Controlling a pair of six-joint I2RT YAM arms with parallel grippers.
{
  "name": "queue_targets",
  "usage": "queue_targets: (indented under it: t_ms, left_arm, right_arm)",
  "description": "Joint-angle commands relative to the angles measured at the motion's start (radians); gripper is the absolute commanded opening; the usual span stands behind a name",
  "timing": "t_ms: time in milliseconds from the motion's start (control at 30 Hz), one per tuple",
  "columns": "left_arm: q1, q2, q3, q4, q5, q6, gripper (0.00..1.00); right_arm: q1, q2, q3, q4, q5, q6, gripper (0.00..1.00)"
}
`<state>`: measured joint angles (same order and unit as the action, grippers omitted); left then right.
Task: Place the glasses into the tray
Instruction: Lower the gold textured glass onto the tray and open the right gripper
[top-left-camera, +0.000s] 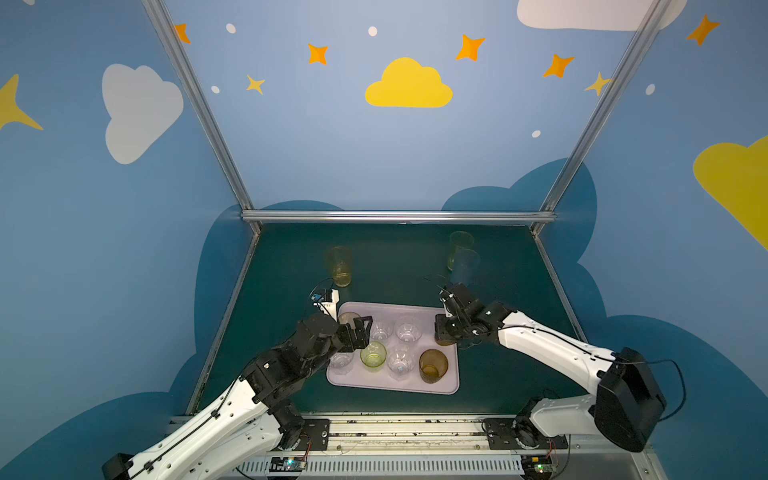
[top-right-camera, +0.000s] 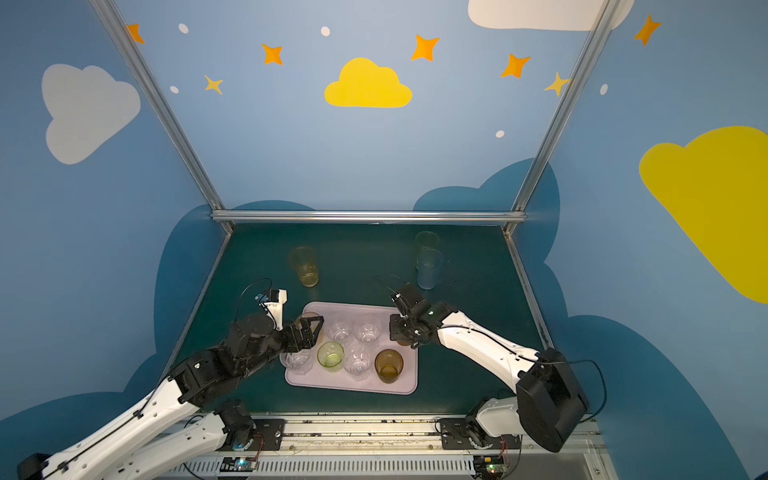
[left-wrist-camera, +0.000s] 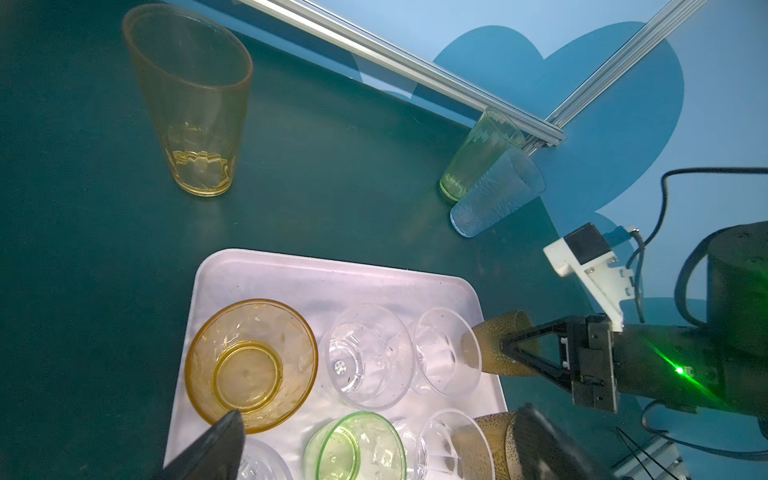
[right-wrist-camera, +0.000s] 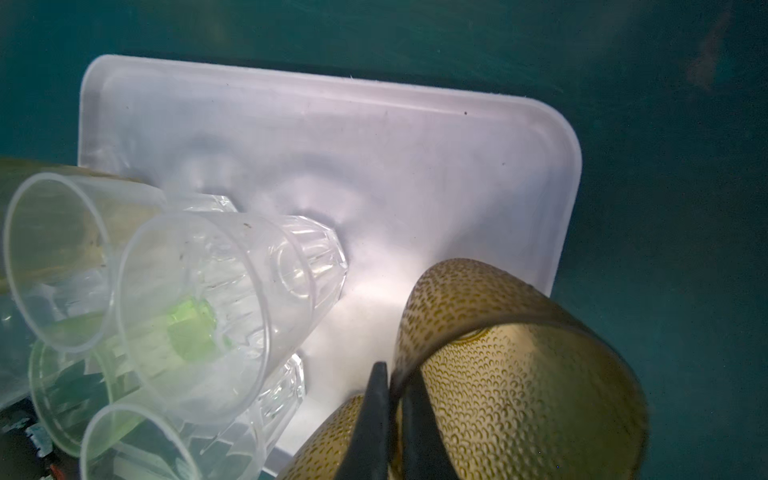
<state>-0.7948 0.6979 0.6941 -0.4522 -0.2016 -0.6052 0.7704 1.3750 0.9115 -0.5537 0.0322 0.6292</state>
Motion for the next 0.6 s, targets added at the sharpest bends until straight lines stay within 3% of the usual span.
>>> queue_targets:
  t_ms: [0, 567]
  left_arm:
    - [0.003, 0.001, -0.008, 0.009, -0.030, 0.016, 1.00]
    - [0.005, 0.012, -0.011, 0.009, -0.050, 0.045, 1.00]
  right_arm:
    - [0.017, 0.023, 0.041, 0.008, -0.012, 0.009, 0.00]
    - [0.062, 0.118, 0.092, -0.024, 0.009, 0.020, 0.00]
